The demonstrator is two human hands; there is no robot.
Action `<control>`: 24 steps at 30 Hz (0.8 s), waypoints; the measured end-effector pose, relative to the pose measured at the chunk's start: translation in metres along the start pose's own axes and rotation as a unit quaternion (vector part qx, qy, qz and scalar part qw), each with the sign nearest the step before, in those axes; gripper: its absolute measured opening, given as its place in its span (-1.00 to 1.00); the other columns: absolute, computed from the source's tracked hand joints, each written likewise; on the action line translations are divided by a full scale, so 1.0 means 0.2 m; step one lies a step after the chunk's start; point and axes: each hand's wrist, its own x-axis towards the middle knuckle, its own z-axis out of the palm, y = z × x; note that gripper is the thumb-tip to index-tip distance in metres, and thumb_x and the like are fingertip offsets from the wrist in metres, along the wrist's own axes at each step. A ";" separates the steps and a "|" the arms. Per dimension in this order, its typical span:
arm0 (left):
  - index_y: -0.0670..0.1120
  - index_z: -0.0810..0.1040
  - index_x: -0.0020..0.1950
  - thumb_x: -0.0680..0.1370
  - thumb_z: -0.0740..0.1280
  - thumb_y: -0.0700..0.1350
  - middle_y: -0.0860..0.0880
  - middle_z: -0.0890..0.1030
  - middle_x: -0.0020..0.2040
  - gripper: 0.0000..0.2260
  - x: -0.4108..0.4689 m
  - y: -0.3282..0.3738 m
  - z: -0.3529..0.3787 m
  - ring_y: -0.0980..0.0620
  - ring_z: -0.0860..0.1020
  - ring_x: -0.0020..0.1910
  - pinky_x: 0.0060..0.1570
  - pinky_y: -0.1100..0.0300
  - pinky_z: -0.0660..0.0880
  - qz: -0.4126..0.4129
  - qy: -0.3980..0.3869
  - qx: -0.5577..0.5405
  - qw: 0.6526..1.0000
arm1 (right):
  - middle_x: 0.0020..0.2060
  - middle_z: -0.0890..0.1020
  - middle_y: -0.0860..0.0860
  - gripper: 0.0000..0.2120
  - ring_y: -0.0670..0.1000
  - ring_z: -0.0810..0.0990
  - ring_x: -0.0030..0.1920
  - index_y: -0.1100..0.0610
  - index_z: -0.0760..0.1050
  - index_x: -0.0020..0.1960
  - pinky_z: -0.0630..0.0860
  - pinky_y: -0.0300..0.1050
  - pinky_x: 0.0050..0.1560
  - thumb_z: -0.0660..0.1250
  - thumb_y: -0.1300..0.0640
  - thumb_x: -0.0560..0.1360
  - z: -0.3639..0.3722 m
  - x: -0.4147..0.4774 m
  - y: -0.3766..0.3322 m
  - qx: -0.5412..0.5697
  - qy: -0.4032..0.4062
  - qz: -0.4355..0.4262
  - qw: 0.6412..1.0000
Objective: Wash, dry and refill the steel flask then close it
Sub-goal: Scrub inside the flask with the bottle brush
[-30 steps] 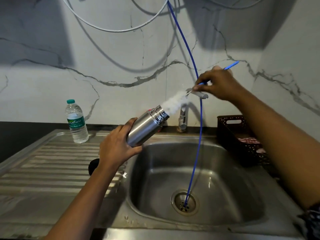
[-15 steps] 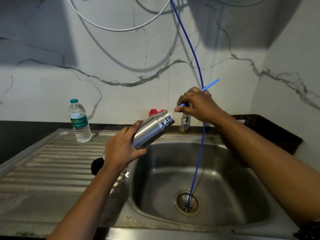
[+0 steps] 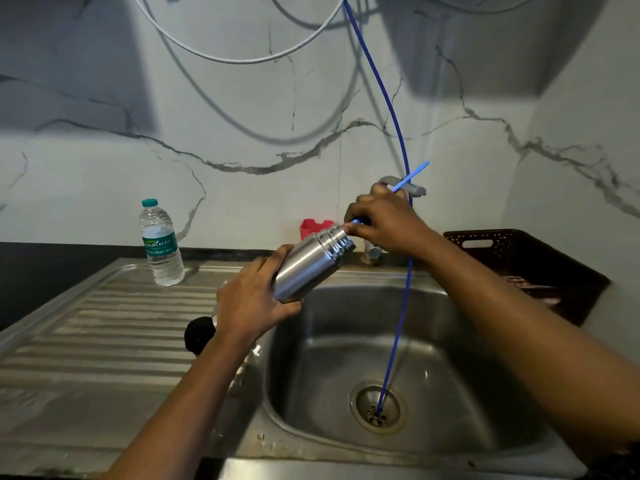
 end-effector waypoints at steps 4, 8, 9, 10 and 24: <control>0.10 0.21 0.50 0.29 0.51 0.19 -0.05 0.53 0.20 -0.14 0.00 -0.01 -0.02 -0.07 0.54 0.07 -0.10 0.05 0.51 -0.006 0.003 0.005 1.000 | -0.25 0.47 -0.15 -0.72 -0.09 0.34 -0.01 0.03 0.59 -0.01 0.24 -0.06 0.04 0.33 -0.15 0.45 -0.08 0.00 0.06 -0.008 0.011 0.026 1.000; 0.07 0.20 0.51 0.29 0.50 0.20 -0.07 0.53 0.19 -0.14 0.01 -0.01 -0.04 -0.07 0.54 0.07 -0.09 0.06 0.50 -0.004 0.009 -0.003 1.000 | -0.28 0.46 -0.12 -0.74 -0.07 0.33 -0.06 0.00 0.60 -0.04 0.19 -0.09 0.01 0.36 -0.15 0.41 -0.35 0.01 0.27 -0.002 0.049 0.080 0.996; 0.07 0.21 0.50 0.29 0.50 0.21 -0.07 0.54 0.18 -0.14 0.01 0.00 -0.04 -0.07 0.54 0.05 -0.11 0.06 0.50 -0.001 0.011 -0.008 1.000 | -0.28 0.44 -0.13 -0.73 -0.06 0.33 -0.06 0.01 0.60 -0.03 0.21 -0.07 0.02 0.36 -0.14 0.41 -0.38 0.01 0.29 -0.004 0.060 0.095 0.994; 0.07 0.22 0.50 0.28 0.51 0.21 -0.07 0.54 0.17 -0.14 0.01 -0.01 -0.03 -0.07 0.54 0.04 -0.12 0.07 0.49 -0.002 0.011 -0.012 1.000 | -0.29 0.41 -0.15 -0.72 -0.05 0.33 -0.05 0.03 0.61 -0.02 0.24 -0.04 0.04 0.36 -0.13 0.42 -0.38 0.00 0.31 -0.002 0.069 0.107 0.992; 0.08 0.22 0.50 0.27 0.52 0.19 -0.06 0.55 0.18 -0.13 0.01 -0.03 -0.03 -0.06 0.55 0.04 -0.12 0.09 0.48 0.005 0.008 -0.001 1.000 | -0.22 0.52 -0.14 -0.70 -0.07 0.34 -0.01 0.01 0.59 -0.03 0.18 -0.06 0.01 0.32 -0.19 0.43 -0.16 -0.02 0.13 -0.021 0.053 0.033 0.998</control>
